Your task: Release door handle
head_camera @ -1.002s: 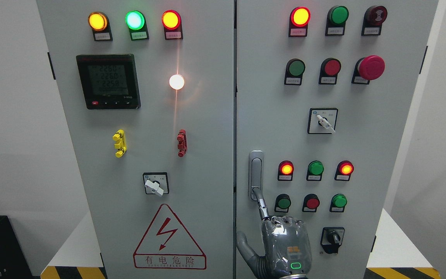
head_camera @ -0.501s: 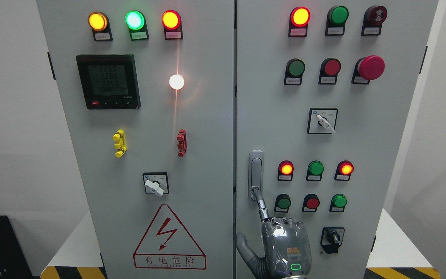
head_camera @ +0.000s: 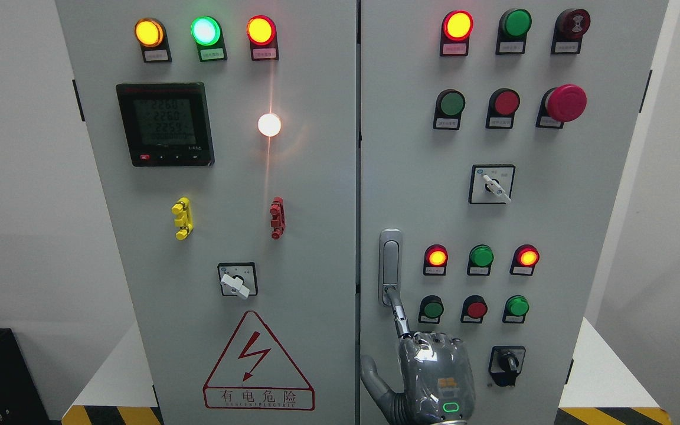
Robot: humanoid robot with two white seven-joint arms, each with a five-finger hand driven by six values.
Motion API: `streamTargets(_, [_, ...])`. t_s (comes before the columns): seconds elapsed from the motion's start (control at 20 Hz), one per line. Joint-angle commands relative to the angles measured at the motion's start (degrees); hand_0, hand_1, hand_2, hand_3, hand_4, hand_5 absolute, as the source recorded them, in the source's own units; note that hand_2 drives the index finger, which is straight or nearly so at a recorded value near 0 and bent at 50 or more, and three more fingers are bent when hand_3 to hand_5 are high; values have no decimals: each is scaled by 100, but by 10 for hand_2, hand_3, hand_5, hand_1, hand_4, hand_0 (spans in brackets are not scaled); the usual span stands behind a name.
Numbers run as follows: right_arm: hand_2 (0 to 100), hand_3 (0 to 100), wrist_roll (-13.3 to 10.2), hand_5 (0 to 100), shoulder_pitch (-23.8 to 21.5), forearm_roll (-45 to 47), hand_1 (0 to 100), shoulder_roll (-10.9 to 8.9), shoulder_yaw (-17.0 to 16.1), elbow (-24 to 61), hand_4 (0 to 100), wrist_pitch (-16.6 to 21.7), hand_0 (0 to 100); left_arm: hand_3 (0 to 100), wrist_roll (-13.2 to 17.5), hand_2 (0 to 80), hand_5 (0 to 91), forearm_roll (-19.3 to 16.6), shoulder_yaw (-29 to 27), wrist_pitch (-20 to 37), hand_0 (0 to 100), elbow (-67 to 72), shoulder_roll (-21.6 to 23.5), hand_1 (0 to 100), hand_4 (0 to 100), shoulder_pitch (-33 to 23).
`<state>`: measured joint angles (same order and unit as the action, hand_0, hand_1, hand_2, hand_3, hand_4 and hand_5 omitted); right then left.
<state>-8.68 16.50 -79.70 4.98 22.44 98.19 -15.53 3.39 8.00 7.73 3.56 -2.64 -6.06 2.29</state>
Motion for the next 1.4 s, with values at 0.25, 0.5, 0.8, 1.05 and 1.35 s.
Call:
streamTargets(0.25, [14, 1000, -2, 1000, -85, 8, 353, -32, 6, -11, 1000, -3, 393, 0, 4, 0, 0, 0, 0, 4, 120, 0, 0, 556, 0, 0])
streamTargets(0.5, [16, 1000, -2, 1000, -85, 7, 353, -32, 15, -11, 1000, -3, 394, 0, 4, 0, 0, 0, 0, 4, 120, 0, 0, 556, 0, 0])
streamTargets(0.8, [19, 1000, -2, 1000, -85, -1, 353, -32, 23, -11, 1000, -3, 394, 0, 4, 0, 0, 0, 0, 4, 120, 0, 0, 556, 0, 0])
streamTargets(1.05, [21, 1000, -2, 1000, -85, -1, 353, -23, 23, -11, 1000, -3, 394, 0, 4, 0, 0, 0, 0, 4, 120, 0, 0, 556, 0, 0])
streamTargets(1.35, [22, 1000, -2, 1000, -85, 8, 353, -23, 23, 7, 1000, -3, 394, 0, 4, 0, 0, 0, 0, 4, 120, 0, 0, 556, 0, 0])
